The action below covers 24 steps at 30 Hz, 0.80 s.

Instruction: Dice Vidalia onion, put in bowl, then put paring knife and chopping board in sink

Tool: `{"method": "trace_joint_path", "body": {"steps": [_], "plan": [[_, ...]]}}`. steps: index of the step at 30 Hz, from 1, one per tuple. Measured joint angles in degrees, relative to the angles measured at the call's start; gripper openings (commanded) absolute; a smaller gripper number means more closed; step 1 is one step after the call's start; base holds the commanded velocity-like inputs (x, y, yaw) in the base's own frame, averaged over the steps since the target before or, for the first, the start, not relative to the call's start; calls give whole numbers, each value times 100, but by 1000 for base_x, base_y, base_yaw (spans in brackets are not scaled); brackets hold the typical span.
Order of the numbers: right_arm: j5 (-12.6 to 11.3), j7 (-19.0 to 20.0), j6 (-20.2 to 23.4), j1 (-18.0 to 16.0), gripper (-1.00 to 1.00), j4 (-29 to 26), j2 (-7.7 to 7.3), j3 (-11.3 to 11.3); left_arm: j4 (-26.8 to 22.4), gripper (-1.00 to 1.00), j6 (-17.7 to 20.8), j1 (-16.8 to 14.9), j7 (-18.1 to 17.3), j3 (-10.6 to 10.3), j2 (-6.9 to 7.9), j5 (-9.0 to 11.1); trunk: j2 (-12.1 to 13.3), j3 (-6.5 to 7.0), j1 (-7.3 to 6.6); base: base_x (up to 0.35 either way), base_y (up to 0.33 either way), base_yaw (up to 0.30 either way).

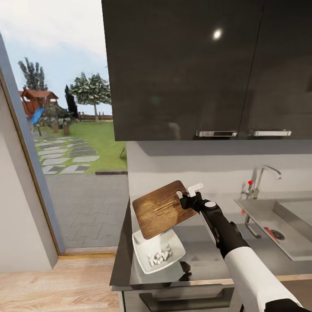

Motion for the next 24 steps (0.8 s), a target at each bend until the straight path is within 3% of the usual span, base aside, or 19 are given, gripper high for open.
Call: {"method": "trace_joint_path", "body": {"steps": [3,5,10,12,16,24], "plan": [[-16,-16,5,-1,-100,-5,-3,-74,-1,100,1,0,-1,-2,0,-1,0,0,0,0,-192,0],[-60,-28,6,-1,-100,-7,-4,-263,-1,100,2,0,-1,-2,-1,-1,0,0,0,0,-273,0],[-199,-52,10,-2,-100,-11,0,-1448,-2,100,3,1,-7,-2,-1,1,0,1,0,0,-253,0],[-231,-55,14,0,-100,-9,-1,-1742,-1,100,2,1,-8,-2,-6,-2,0,0,0,0,-173,0],[-255,-59,20,2,-100,-4,-18,-1924,-1,100,1,0,-5,-3,-40,-4,1,0,0,0,-175,0],[-261,-68,42,2,-100,7,-22,-1962,-1,100,1,0,-4,-3,-54,-4,1,0,0,0,-192,0]]}}
